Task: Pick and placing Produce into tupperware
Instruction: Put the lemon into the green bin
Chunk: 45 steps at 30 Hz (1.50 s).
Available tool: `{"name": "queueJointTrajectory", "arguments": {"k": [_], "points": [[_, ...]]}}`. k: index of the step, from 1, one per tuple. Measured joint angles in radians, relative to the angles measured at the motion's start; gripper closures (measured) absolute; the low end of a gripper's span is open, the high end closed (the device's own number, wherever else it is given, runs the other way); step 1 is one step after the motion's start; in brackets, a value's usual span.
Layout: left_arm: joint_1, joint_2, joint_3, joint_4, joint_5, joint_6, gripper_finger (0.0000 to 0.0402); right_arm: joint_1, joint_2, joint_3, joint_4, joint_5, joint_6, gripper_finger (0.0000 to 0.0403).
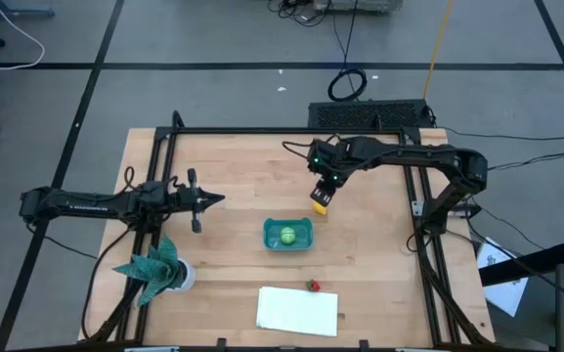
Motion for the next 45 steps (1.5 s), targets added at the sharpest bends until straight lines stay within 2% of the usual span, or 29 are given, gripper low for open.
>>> {"name": "queueJointTrajectory", "arguments": {"k": [8, 13, 22, 26, 33, 45], "points": [[0.000, 0.000, 0.000, -0.007, 0.000, -0.001, 0.0401, 0.030, 0.000, 0.000, 0.001, -0.001, 0.005, 0.0168], [0.000, 0.000, 0.000, -0.006, 0.000, -0.001, 0.0400, 0.014, 0.000, 0.000, -0.013, 0.005, 0.100, 0.0120], [0.000, 0.000, 0.000, -0.007, 0.000, -0.001, 0.0401, 0.010, 0.000, -0.040, -0.020, 0.004, 0.152, 0.0121], [0.000, 0.000, 0.000, -0.015, -0.001, -0.001, 0.0401, 0.010, 0.000, -0.077, 0.022, 0.001, 0.188, 0.0119], [0.000, 0.000, 0.000, -0.015, -0.001, 0.001, 0.0401, 0.009, 0.000, -0.155, 0.145, -0.078, 0.243, 0.0119], [0.000, 0.000, 0.000, -0.016, -0.001, 0.013, 0.0400, 0.010, 0.017, -0.188, 0.215, -0.071, 0.254, 0.0119]]}}
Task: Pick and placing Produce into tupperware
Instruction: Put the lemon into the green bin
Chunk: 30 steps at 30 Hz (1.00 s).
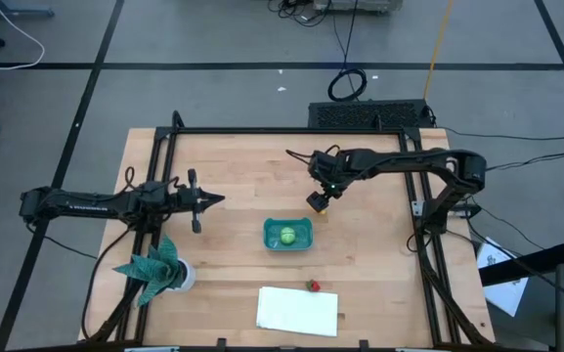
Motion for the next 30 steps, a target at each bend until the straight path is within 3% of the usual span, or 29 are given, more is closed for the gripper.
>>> {"name": "queueJointTrajectory", "arguments": {"k": [23, 30], "points": [[0.000, 0.000, 0.000, -0.007, 0.000, 0.010, 0.0401, 0.000, 0.148, 0.000, 0.022, -0.003, -0.075, 0.0120], [0.000, 0.000, 0.000, -0.008, -0.007, 0.009, 0.0400, 0.006, 0.151, 0.000, 0.026, -0.005, -0.109, 0.0147]]}}
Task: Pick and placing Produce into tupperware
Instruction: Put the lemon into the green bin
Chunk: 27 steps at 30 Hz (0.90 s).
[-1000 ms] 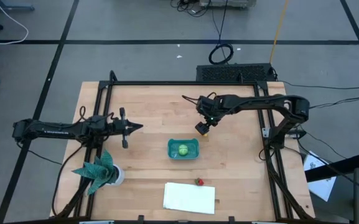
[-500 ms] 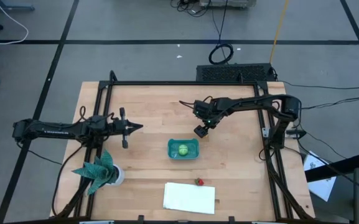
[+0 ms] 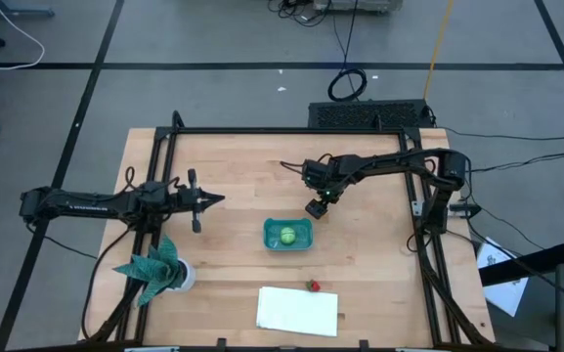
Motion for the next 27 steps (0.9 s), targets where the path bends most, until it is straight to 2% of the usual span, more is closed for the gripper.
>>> {"name": "queueJointTrajectory", "arguments": {"k": [8, 17, 23, 27], "points": [[0.000, 0.000, 0.000, -0.001, -0.001, -0.001, 0.0401, 0.000, 0.000, 0.000, 0.000, -0.006, -0.023, 0.0214], [0.000, 0.000, 0.000, -0.001, -0.001, -0.001, 0.0401, 0.001, -0.007, 0.000, -0.011, -0.026, -0.035, 0.0196], [0.000, 0.000, 0.000, -0.001, -0.001, -0.001, 0.0401, -0.001, -0.050, 0.001, -0.010, -0.025, -0.046, 0.0212], [0.000, 0.000, 0.000, -0.001, -0.001, -0.001, 0.0401, -0.001, -0.092, 0.002, -0.010, -0.026, -0.049, 0.0208]]}}
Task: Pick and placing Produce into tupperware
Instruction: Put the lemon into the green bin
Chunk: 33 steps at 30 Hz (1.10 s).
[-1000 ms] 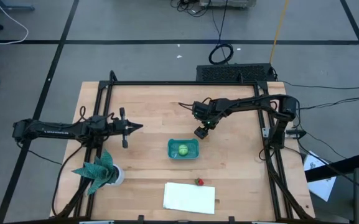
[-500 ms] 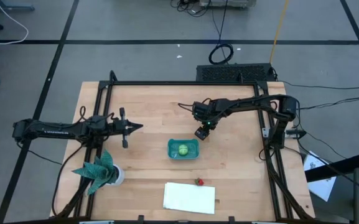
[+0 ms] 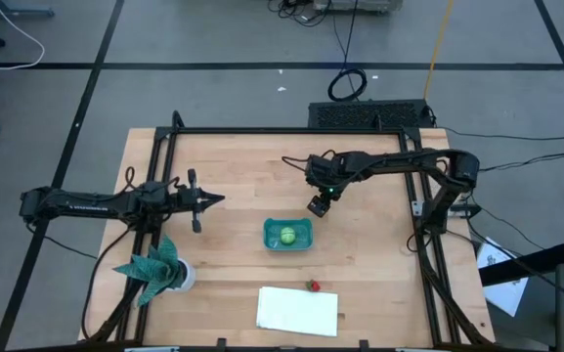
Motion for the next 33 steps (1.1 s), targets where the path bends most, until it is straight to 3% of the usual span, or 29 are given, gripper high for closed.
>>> {"name": "queueJointTrajectory", "arguments": {"k": [15, 33], "points": [[0.000, 0.000, 0.000, 0.003, -0.001, 0.000, 0.0401, 0.001, -0.112, 0.019, 0.002, -0.051, 0.000, 0.0208], [0.000, 0.000, 0.000, 0.004, -0.018, 0.000, 0.0401, 0.002, -0.114, 0.113, -0.093, -0.077, -0.042, 0.0207]]}}
